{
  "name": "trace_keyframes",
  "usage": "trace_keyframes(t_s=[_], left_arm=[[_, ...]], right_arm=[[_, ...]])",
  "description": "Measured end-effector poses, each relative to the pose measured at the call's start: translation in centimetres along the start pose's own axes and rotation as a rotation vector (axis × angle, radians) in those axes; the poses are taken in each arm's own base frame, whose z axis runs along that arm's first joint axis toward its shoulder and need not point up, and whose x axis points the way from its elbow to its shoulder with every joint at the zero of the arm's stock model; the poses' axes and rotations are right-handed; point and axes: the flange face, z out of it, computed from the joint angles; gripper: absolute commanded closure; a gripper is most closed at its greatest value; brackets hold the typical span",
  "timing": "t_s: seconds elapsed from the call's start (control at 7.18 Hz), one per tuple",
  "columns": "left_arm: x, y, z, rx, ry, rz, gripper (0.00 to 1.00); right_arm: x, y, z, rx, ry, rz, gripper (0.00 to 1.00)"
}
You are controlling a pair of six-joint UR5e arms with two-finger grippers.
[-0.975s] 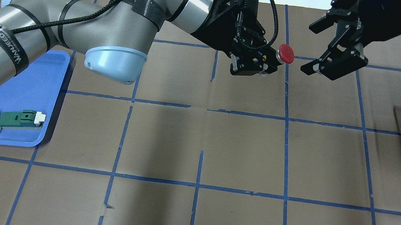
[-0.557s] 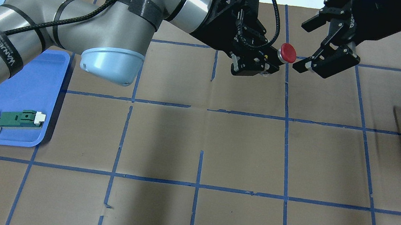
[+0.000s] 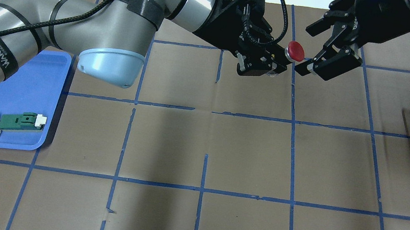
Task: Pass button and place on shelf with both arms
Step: 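Hold the button still with the left gripper while the right gripper approaches and grasps it, then open the left gripper and withdraw it while the right gripper pulls the button away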
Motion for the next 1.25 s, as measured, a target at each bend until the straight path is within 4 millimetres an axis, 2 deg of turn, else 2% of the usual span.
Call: trace_keyframes(t_s=[0.42,0.56,0.7,1.11,1.25], left_arm=[[0.1,-0.2,-0.1,0.003,-0.001,-0.005,1.00],[0.2,-0.3,-0.2,0.004,-0.002,-0.003,1.00],[0.4,-0.5,-0.4,0.005,-0.003,0.000,1.00],[0.6,-0.7,-0.6,0.007,-0.006,0.005,1.00],[0.7,-0.7,-0.6,0.007,-0.006,0.005,1.00]], right_arm=[[-0.4,-0.6,0.4,0.001,-0.009,-0.013,0.02],[-0.6,-1.0,0.7,0.000,-0.013,-0.027,0.08],[-0.7,-1.2,1.0,-0.001,-0.018,-0.035,0.23],[-0.8,-1.3,1.1,-0.009,-0.018,-0.040,0.79],[-0.8,-1.3,1.0,-0.011,-0.014,-0.038,0.90]])
